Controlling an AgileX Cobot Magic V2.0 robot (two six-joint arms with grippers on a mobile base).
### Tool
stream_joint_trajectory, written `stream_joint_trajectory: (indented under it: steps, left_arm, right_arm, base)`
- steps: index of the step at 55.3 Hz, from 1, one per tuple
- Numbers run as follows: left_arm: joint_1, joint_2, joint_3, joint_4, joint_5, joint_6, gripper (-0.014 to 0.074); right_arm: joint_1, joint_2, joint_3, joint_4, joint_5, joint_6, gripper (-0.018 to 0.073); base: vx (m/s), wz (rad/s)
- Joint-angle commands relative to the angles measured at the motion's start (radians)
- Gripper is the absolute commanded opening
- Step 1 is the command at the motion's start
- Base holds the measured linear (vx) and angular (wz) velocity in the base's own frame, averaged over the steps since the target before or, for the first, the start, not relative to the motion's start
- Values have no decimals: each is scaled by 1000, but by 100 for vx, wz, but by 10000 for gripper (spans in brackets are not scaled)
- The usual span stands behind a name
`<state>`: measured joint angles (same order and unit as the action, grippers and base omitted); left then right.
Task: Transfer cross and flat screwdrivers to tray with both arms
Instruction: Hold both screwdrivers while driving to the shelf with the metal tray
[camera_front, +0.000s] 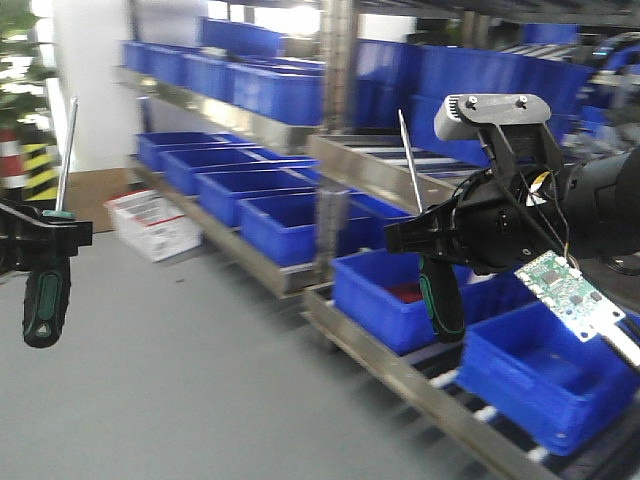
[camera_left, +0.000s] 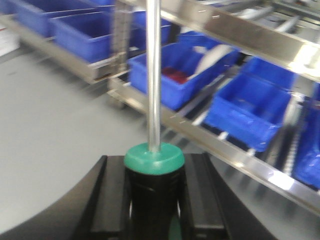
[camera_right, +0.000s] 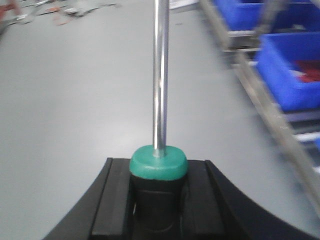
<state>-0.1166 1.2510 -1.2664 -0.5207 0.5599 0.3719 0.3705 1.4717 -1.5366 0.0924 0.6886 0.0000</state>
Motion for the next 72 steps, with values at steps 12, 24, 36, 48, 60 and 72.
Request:
stream_joint_trajectory:
  steps: [12,24,36,48,60,72]
  left_arm:
    - [-4,-31,-35,-34,-76,1,0]
    - [-4,-31,-35,-34,-76,1,0]
    - [-4,-31,-35,-34,-76,1,0]
    - [-4,-31,-35,-34,-76,1,0]
    - [-4,-31,-35,-34,-76,1,0]
    - [-4,-31,-35,-34,-76,1,0]
  right_arm:
    - [-3,-42,-31,-3,-89,0,-8]
    - [-3,-42,-31,-1,-89,0,-8]
    - [-3,-42,-31,0,-88,0,-8]
    - [-3,-42,-31,0,-88,0,-8]
    - [-3,-42,-31,0,-90,0,-8]
    - [-3,-42,-31,0,-90,0,-8]
  base:
    - [44,-83]
    - [39,-86]
    - [37,-78]
    - [36,-65]
    - [35,-50]
    - [34,-35]
